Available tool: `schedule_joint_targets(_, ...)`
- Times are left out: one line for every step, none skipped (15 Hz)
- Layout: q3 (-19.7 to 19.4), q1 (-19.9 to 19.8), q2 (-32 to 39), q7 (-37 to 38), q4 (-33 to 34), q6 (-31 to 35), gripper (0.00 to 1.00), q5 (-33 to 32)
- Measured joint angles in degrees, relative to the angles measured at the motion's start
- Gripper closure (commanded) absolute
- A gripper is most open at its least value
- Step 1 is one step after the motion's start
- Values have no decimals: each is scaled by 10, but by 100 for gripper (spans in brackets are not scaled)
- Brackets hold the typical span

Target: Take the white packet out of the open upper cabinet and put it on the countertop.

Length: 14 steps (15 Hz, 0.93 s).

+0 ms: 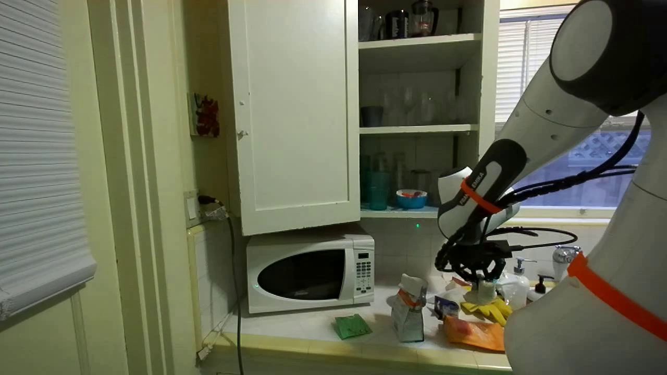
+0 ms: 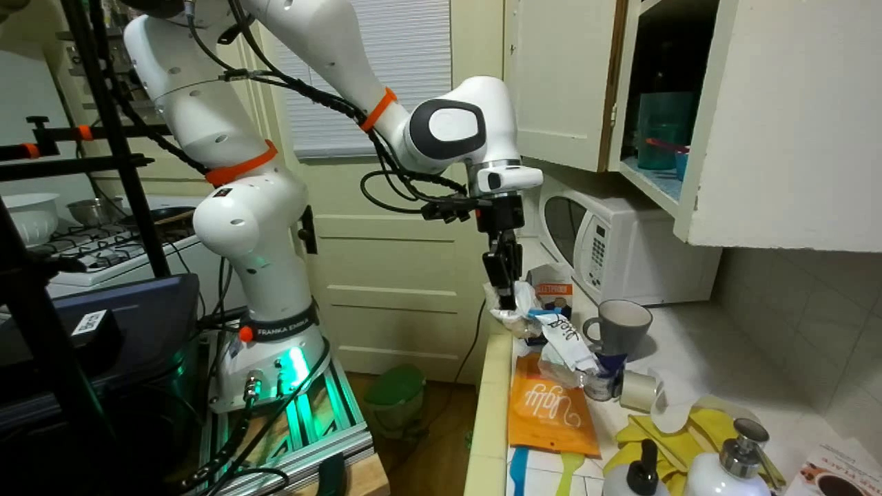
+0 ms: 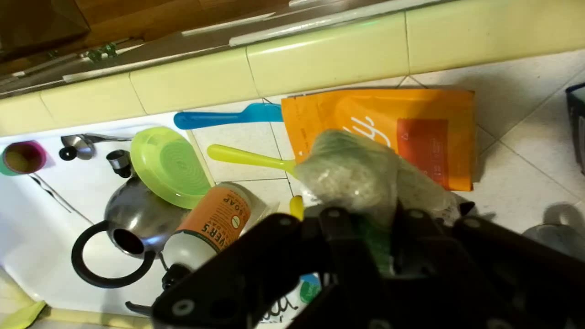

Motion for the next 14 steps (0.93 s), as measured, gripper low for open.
schedule_joint_targets(1, 0, 0, 9, 0, 0, 95, -6)
schedule_joint_targets(2, 1, -1, 12, 0, 2, 95, -10)
schedule_joint_targets(4, 3, -1, 13, 0, 11, 95, -14)
schedule_joint_targets(7, 3, -1, 21, 1, 22, 95, -24)
schedule_joint_targets(14, 2, 0, 43, 5, 26, 95, -45)
schedule_joint_targets(20, 1, 4, 67, 12, 26, 95, -64)
schedule_joint_targets(25, 2, 13, 87, 20, 26, 95, -80)
schedule_joint_targets(28, 4, 25, 103, 30, 26, 95, -92)
schedule_joint_targets(29, 10, 41, 113, 41, 26, 95, -98)
schedule_joint_targets(30, 18, 57, 121, 50, 26, 95, -102)
schedule_joint_targets(30, 28, 74, 127, 60, 26, 95, -105)
schedule_joint_targets(29, 39, 90, 128, 69, 26, 95, -105)
schedule_joint_targets(28, 51, 107, 127, 77, 27, 95, -105)
schedule_joint_targets(27, 64, 123, 126, 85, 28, 72, -105)
